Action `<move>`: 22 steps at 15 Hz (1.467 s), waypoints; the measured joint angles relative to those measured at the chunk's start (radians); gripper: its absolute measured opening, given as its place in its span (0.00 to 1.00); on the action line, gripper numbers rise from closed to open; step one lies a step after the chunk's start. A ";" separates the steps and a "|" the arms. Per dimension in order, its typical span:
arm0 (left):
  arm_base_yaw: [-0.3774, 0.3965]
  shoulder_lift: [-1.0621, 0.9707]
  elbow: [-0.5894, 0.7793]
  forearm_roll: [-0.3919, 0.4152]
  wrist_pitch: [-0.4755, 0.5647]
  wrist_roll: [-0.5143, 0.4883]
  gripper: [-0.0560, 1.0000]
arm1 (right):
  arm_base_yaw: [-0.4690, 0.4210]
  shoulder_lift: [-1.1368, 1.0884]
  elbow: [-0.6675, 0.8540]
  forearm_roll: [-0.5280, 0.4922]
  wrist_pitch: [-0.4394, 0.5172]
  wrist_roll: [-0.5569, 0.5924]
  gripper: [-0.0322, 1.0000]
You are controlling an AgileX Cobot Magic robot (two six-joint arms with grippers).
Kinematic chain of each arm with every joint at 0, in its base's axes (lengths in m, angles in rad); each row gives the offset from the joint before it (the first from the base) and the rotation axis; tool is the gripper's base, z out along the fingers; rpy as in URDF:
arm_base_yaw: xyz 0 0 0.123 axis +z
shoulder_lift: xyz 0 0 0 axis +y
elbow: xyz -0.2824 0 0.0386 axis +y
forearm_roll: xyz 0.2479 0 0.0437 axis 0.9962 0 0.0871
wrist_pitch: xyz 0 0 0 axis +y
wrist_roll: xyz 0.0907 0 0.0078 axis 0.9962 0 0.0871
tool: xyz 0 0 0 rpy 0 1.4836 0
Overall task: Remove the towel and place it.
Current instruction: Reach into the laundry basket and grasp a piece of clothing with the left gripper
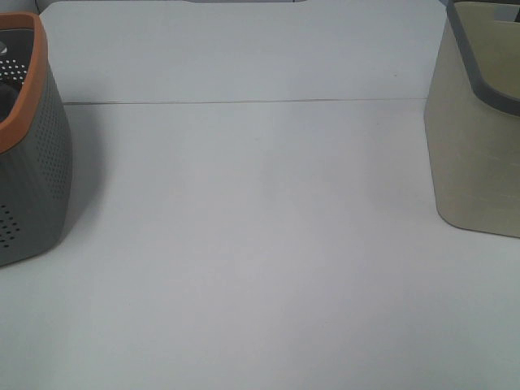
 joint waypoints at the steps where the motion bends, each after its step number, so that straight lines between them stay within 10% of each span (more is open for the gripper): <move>1: 0.000 0.000 0.000 0.000 0.000 0.000 0.99 | 0.000 0.000 0.000 0.000 0.000 0.000 0.64; 10: 0.000 0.081 -0.032 0.000 0.026 0.038 0.99 | 0.000 0.000 0.000 0.000 0.000 0.000 0.64; 22: 0.000 1.107 -0.900 -0.094 0.161 0.201 0.99 | 0.000 0.000 0.000 0.000 0.000 0.000 0.64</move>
